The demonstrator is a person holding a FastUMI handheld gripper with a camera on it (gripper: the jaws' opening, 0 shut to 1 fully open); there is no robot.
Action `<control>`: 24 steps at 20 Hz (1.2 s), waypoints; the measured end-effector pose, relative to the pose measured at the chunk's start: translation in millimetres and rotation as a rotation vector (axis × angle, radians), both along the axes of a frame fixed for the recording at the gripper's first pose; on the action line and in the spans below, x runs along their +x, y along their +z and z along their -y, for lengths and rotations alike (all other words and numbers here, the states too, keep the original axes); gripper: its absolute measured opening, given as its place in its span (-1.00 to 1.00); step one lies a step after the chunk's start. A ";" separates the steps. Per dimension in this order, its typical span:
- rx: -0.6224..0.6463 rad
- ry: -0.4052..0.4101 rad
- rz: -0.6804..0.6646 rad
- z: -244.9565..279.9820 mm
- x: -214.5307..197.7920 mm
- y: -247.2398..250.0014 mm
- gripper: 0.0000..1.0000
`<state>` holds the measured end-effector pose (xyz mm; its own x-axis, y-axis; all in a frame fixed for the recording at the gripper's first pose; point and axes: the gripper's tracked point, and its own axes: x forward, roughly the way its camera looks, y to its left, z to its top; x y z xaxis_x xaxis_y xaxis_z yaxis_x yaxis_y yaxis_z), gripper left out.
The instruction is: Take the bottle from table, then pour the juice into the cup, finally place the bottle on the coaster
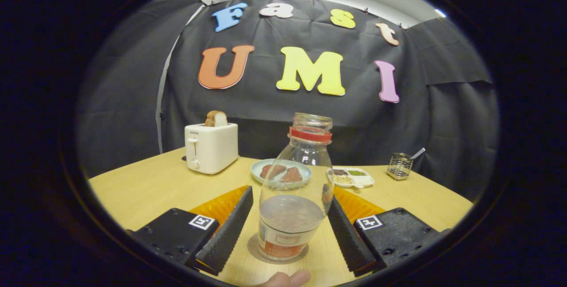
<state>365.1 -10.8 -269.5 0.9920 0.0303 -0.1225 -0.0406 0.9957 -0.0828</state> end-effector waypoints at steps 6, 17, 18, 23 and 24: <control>0.002 -0.013 0.017 0.0 -27.8 30.1 1.00; -0.019 -0.083 0.064 39.8 -121.5 97.2 1.00; -0.023 -0.092 0.055 46.6 -132.6 97.4 1.00; 0.008 -0.068 0.044 60.5 -172.0 89.7 1.00; 0.029 -0.050 0.044 58.6 -178.6 88.5 1.00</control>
